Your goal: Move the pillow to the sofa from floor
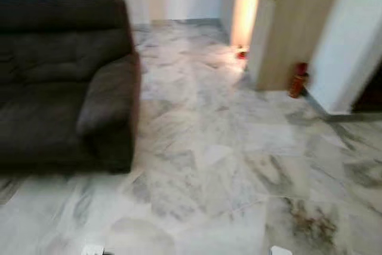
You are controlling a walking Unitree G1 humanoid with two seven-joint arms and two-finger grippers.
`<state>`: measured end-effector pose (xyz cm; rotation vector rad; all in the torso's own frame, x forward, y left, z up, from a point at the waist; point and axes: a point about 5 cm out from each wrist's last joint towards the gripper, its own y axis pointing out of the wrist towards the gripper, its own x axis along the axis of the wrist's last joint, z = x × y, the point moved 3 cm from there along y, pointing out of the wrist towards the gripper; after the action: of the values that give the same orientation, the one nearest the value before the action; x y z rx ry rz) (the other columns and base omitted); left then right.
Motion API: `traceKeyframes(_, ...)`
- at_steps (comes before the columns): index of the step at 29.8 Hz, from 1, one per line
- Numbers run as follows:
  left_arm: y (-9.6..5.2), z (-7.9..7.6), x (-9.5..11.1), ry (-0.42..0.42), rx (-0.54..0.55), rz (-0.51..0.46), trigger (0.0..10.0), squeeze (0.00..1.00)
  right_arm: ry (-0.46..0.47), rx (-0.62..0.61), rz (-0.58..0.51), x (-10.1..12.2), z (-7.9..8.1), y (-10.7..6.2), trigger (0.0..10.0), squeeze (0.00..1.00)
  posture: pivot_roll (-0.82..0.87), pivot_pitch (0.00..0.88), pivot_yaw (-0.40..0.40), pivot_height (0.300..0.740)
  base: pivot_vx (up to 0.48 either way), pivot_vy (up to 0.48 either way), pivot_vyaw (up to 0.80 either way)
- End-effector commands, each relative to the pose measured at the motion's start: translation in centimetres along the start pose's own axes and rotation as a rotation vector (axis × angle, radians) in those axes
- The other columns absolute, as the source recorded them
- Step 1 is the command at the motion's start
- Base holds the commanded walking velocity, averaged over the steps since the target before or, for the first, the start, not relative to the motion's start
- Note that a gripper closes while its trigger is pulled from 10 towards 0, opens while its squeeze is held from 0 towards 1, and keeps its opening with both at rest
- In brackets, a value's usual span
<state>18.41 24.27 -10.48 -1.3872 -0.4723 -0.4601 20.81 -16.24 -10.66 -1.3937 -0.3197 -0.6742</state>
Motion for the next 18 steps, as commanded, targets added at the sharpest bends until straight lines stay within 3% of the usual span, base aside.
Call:
traceKeyframes(1, 0.08, -0.41, 0.14, 0.011, -0.011, 0.002, 10.0, 0.00, 0.010, -0.021, 0.019, -0.75, -0.81, -0.22, 10.0, 0.00, 0.06, 0.043, -0.008, 0.740, 0.000, 0.000, 0.80)
traceKeyframes(11, 0.10, -0.47, 0.15, -0.013, -0.008, 0.004, 10.0, 0.00, 0.087, -0.032, -0.006, -0.31, -1.21, -0.22, 10.0, 0.00, 0.06, 0.067, -0.012, 0.740, 0.000, 0.000, 0.07)
traceKeyframes(18, 0.10, -0.45, 0.09, -0.014, -0.008, 0.009, 10.0, 0.00, 0.070, -0.017, 0.013, -0.72, -0.85, -0.23, 10.0, 0.00, 0.06, 0.072, -0.012, 0.740, 0.000, 0.297, 0.00)
